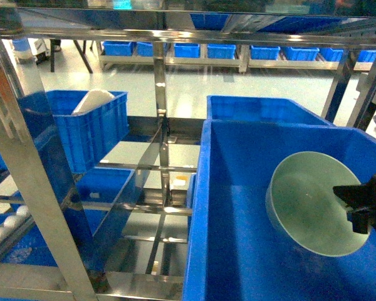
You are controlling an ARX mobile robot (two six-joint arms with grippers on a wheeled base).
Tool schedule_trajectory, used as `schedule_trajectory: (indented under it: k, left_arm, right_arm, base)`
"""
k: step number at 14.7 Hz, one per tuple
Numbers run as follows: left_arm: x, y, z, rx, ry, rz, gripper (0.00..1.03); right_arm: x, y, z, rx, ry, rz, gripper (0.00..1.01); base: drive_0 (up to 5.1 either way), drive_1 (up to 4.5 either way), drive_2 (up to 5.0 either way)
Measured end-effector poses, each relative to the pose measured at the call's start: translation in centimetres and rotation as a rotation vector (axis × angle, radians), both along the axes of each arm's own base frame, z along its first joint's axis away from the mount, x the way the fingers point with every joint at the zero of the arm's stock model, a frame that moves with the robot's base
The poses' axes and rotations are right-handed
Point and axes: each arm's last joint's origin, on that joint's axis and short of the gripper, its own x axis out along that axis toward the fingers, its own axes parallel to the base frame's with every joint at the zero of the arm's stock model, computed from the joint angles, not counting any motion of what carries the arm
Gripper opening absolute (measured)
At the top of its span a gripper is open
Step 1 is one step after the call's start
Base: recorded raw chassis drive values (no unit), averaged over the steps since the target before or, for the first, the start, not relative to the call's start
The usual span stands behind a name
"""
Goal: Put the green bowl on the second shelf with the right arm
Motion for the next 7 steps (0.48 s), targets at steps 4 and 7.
schedule_trajectory:
  k: [4,7]
  left_arm:
    - [0.0,0.0,0.0,0.000,0.000,0.000,0.98]
    - [0.0,0.0,0.0,0.000,0.000,0.000,0.98]
  right_arm:
    - [1.4,0.1,-0.4,-0.001,0.034,0.000,0.02]
    - [3.4,0.7,-1.4,0.012,0.120,0.032,0.02]
  base:
    - [0.0,0.00,0.0]
    - [0.0,0.00,0.0]
